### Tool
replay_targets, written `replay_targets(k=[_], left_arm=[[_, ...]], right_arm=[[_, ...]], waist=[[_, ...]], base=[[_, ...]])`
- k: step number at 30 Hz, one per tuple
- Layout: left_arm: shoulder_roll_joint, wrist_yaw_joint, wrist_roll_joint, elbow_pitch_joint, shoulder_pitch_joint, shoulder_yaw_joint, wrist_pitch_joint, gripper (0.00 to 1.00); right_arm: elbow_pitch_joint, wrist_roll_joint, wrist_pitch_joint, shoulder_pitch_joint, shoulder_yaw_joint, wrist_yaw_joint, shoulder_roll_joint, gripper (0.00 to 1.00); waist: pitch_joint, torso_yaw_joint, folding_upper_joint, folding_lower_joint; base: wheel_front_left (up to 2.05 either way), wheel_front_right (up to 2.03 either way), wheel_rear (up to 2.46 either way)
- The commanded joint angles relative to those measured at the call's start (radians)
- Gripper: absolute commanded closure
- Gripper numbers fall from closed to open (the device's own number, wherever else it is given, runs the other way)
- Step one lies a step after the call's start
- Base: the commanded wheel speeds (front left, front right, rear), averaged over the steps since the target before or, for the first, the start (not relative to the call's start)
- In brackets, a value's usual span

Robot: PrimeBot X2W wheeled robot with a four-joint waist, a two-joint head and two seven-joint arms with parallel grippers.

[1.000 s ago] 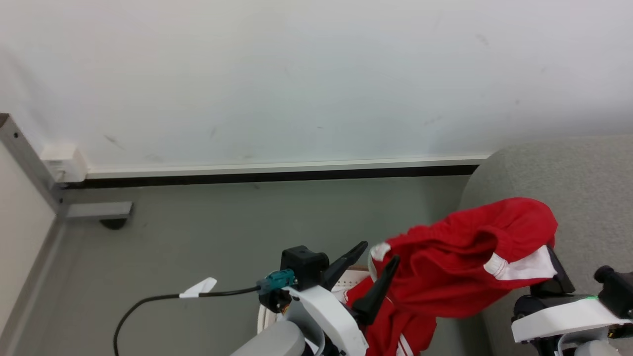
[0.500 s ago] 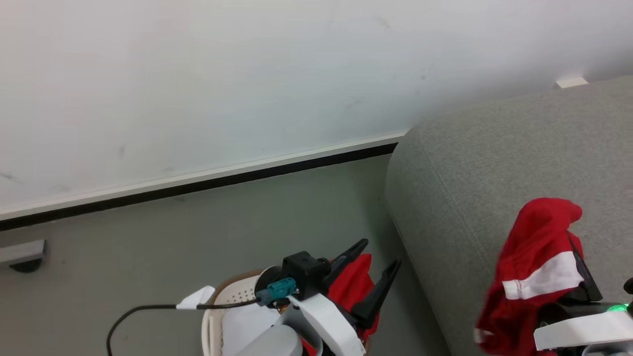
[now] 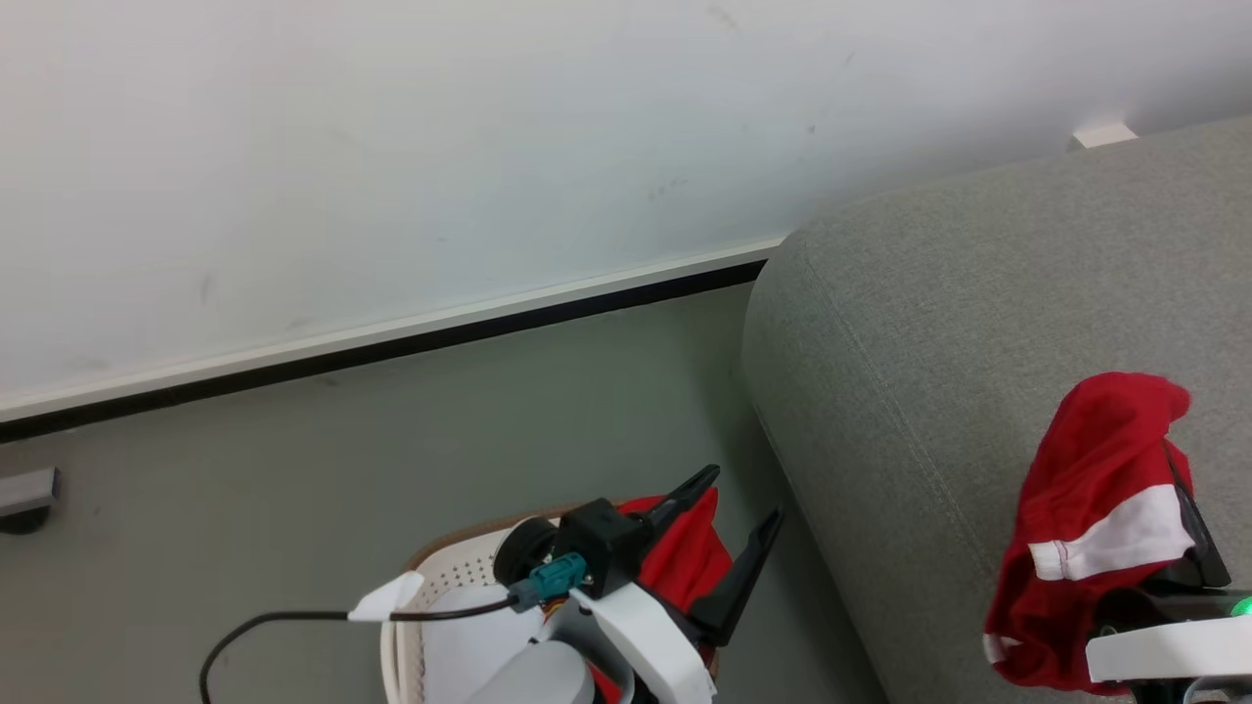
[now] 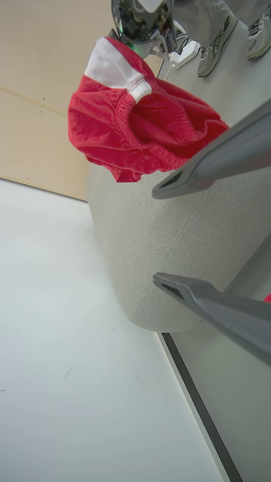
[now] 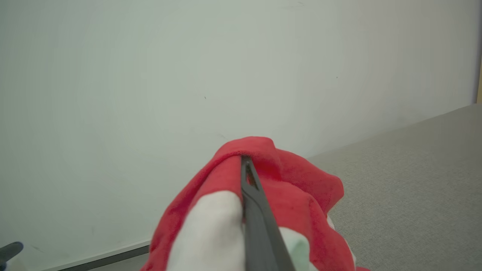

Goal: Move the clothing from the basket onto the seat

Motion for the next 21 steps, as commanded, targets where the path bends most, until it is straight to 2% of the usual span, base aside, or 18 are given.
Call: replay_targets(k=[1, 13, 17, 21], left_arm=[[0.002, -0.003, 0.013, 0.000, 0.007, 0.007, -0.001, 0.00], [0.018, -0.008, 0.109, -0.030, -0.065, 0.039, -0.001, 0.00], [0.036, -0.016, 0.133, -0.042, -0.104, 0.030, -0.001, 0.00], [0.052, -0.018, 0.149, -0.045, -0.162, 0.013, 0.000, 0.00]], right_arm=[[-0.008, -0.009, 0.000, -0.008, -0.008, -0.002, -0.003, 1.00], [0.006, -0.026, 0.016, -0.158, -0.044, -0.002, -0.040, 1.00], [0.015, -0.021, 0.040, -0.255, -0.074, -0.002, -0.084, 1.00], [0.053, -0.027, 0.076, -0.378, -0.065, -0.002, -0.157, 1.00]], waist=[[0.010, 0.004, -0.0001, 0.0000], [0.192, 0.029, -0.0001, 0.0000], [0.282, 0.040, -0.0001, 0.0000], [0.377, 0.056, -0.0001, 0.0000]], base=[[0.00, 0.00, 0.00], [0.00, 0.00, 0.00], [0.00, 0.00, 0.00], [0.00, 0.00, 0.00]])
